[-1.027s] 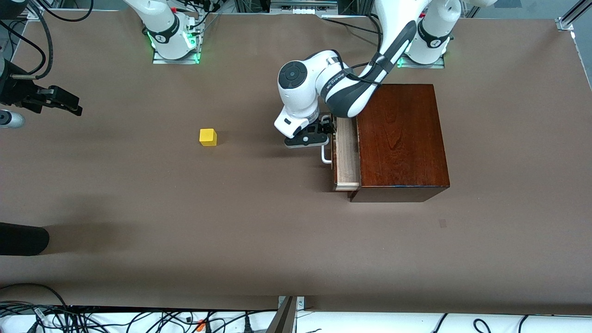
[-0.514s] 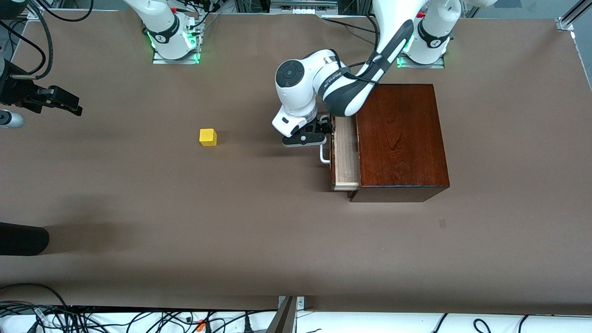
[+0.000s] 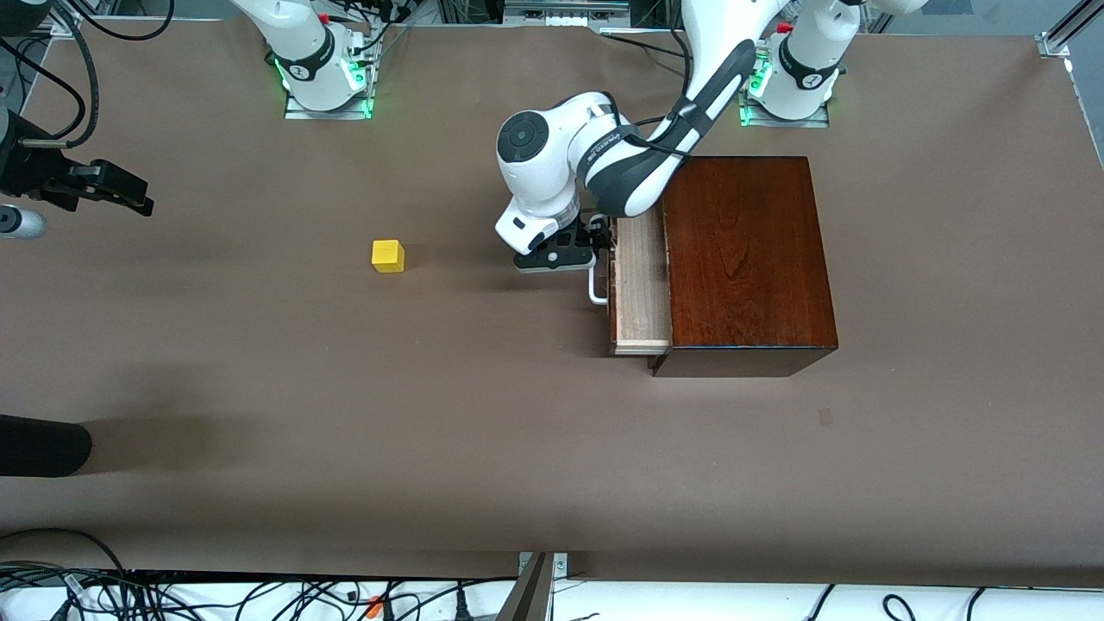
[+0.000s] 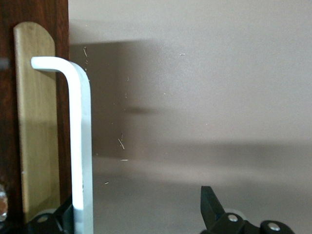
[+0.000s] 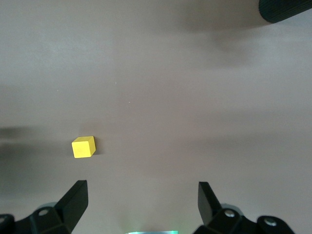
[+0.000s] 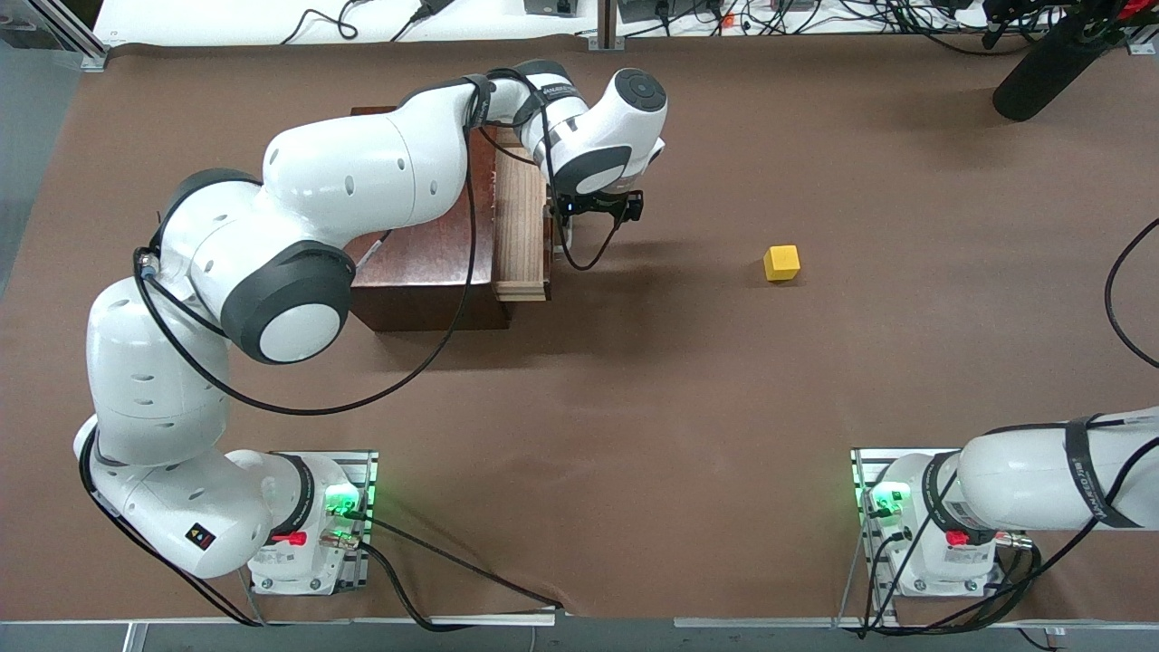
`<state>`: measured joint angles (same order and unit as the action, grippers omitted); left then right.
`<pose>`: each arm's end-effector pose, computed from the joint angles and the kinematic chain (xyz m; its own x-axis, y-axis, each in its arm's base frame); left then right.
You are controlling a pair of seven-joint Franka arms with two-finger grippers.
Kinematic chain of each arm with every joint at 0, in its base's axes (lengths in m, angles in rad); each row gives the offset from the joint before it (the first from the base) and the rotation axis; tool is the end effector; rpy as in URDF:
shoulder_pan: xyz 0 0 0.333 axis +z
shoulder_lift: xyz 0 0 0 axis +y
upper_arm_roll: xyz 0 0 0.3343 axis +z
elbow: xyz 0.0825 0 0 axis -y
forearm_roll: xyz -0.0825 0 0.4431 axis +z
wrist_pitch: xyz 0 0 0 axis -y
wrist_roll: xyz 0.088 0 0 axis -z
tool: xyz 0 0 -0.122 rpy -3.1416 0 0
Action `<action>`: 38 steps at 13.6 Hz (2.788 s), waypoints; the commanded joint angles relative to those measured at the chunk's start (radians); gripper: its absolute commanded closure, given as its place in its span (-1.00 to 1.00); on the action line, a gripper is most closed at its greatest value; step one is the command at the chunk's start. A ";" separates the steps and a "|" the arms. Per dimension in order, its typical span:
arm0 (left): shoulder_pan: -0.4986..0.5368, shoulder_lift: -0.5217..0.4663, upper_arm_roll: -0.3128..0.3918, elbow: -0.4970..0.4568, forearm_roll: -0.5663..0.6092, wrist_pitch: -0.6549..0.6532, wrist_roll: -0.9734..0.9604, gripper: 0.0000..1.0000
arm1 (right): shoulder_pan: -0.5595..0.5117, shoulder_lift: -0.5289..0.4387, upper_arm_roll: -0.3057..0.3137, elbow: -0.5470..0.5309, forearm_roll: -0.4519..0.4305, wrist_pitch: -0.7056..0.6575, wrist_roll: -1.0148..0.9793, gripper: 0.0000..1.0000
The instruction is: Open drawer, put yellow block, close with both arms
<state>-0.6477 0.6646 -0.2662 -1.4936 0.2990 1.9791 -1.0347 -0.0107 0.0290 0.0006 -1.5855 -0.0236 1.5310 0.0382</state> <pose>0.4990 -0.5653 0.2460 0.9997 0.0224 -0.0019 0.0218 -0.9837 -0.1787 0.6159 -0.0092 0.5989 0.9954 -0.0492 -0.0824 -0.0471 -0.9985 0.0267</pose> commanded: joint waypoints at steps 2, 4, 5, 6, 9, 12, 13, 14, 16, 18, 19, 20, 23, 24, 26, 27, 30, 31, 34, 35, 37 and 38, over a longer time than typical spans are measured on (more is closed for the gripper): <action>-0.052 0.053 -0.031 0.081 -0.029 0.006 -0.010 -1.00 | -0.014 -0.001 0.010 0.009 0.017 -0.003 0.008 -1.00; -0.050 0.043 -0.031 0.084 -0.015 -0.075 0.004 -1.00 | -0.014 -0.001 0.010 0.009 0.017 -0.005 0.006 -1.00; -0.049 0.027 -0.033 0.084 0.009 -0.110 0.021 -1.00 | -0.014 -0.001 0.010 0.009 0.017 -0.005 0.008 -1.00; -0.044 0.011 -0.033 0.084 0.017 -0.140 0.037 -1.00 | -0.014 -0.001 0.012 0.009 0.017 -0.005 0.008 -1.00; -0.035 -0.046 -0.031 0.084 0.015 -0.192 0.050 -1.00 | -0.014 -0.001 0.010 0.009 0.017 -0.005 0.008 -1.00; 0.025 -0.126 -0.044 0.084 -0.018 -0.236 0.114 -1.00 | -0.014 -0.001 0.012 0.009 0.017 -0.005 0.008 -1.00; 0.061 -0.155 -0.047 0.084 -0.056 -0.262 0.171 -1.00 | -0.014 -0.001 0.012 0.009 0.017 -0.005 0.008 -1.00; 0.089 -0.180 -0.045 0.084 -0.082 -0.287 0.232 -1.00 | -0.014 -0.001 0.012 0.009 0.017 -0.005 0.008 -1.00; 0.178 -0.224 -0.045 0.084 -0.136 -0.344 0.309 -1.00 | -0.012 0.000 0.013 0.009 0.017 -0.003 0.008 -1.00; 0.271 -0.266 -0.045 0.084 -0.149 -0.373 0.340 -1.00 | -0.012 -0.001 0.019 0.009 0.017 -0.003 0.008 -1.00; 0.308 -0.285 -0.045 0.084 -0.152 -0.390 0.346 -1.00 | -0.008 -0.001 0.024 0.009 0.019 -0.003 0.008 -1.00; 0.350 -0.293 -0.047 0.084 -0.152 -0.411 0.347 -1.00 | -0.006 -0.001 0.035 0.007 0.022 -0.003 0.009 -1.00; 0.456 -0.330 -0.045 0.084 -0.152 -0.440 0.396 -1.00 | -0.005 -0.011 0.132 -0.014 0.031 -0.034 0.137 -1.00; 0.485 -0.341 -0.045 0.084 -0.153 -0.457 0.436 -1.00 | -0.005 -0.011 0.180 -0.019 0.031 -0.037 0.200 -1.00; 0.540 -0.361 -0.045 0.084 -0.153 -0.485 0.549 -1.00 | -0.005 -0.039 0.278 -0.072 0.033 -0.028 0.319 -1.00; 0.554 -0.385 -0.025 0.079 -0.165 -0.487 0.626 -1.00 | -0.005 -0.069 0.317 -0.123 0.034 -0.016 0.357 -1.00; 0.562 -0.477 0.105 0.029 -0.249 -0.487 0.827 -1.00 | -0.005 -0.229 0.364 -0.369 0.112 0.125 0.423 -1.00; 0.562 -0.512 0.149 0.000 -0.274 -0.480 0.878 -1.00 | -0.005 -0.286 0.368 -0.458 0.132 0.183 0.423 -1.00; 0.562 -0.614 0.241 -0.074 -0.278 -0.441 0.972 -1.00 | -0.005 -0.365 0.366 -0.638 0.168 0.288 0.417 -1.00; 0.563 -0.652 0.263 -0.112 -0.279 -0.404 0.996 -1.00 | -0.005 -0.366 0.366 -0.675 0.168 0.326 0.417 -1.00; 0.592 -0.686 0.274 -0.145 -0.281 -0.373 1.038 -1.00 | -0.005 -0.344 0.366 -0.737 0.180 0.436 0.419 -1.00; 0.608 -0.688 0.272 -0.145 -0.279 -0.373 1.050 -1.00 | -0.005 -0.316 0.366 -0.761 0.183 0.493 0.420 -1.00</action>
<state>-0.0695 0.0274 0.0096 -1.5677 0.0413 1.5656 -0.0319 -0.0017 -0.2995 0.3644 -2.2826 0.1353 1.9261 0.4616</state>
